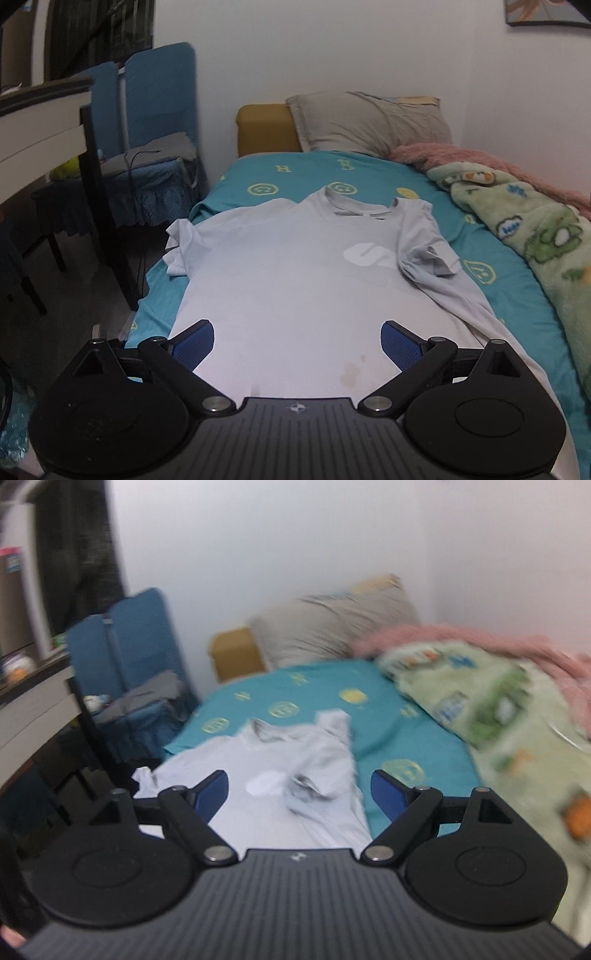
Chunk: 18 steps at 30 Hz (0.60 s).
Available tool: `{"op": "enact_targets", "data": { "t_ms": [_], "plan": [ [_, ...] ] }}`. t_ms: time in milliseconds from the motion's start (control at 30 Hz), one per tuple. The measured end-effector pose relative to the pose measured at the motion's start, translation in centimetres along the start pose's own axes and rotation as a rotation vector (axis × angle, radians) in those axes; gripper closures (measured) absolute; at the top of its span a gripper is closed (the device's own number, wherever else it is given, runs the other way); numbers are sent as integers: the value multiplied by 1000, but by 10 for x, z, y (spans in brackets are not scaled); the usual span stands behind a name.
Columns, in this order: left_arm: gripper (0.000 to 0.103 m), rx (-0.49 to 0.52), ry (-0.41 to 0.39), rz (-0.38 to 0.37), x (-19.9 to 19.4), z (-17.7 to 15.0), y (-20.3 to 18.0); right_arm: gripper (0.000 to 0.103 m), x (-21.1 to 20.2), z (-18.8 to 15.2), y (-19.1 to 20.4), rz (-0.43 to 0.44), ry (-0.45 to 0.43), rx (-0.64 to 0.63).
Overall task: Fold clothes
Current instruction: 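Fold the held sleeve across the shirt body and open the right gripper, then grasp the shirt side at the shoulder with the left gripper and fold it inward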
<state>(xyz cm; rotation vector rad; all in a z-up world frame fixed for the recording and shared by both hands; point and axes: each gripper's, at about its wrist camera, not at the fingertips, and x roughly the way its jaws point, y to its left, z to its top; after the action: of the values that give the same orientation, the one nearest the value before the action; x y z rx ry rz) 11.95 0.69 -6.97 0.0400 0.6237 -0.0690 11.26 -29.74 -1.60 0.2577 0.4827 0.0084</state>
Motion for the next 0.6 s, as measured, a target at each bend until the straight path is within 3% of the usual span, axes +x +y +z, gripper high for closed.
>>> {"op": "enact_targets", "data": {
  "t_ms": [100,267,600],
  "plan": [
    [5,49,-11,-25,-10,-6,-10,18,-28,8,-3,21,-27,75],
    [5,142,-26,-69,-19,-20,-31,17,-55,6,-11,24,-131,91],
    [12,341,4,-80,78,-17,-94,17,-17,-23,-79,-114,-136,162]
  ]
}}
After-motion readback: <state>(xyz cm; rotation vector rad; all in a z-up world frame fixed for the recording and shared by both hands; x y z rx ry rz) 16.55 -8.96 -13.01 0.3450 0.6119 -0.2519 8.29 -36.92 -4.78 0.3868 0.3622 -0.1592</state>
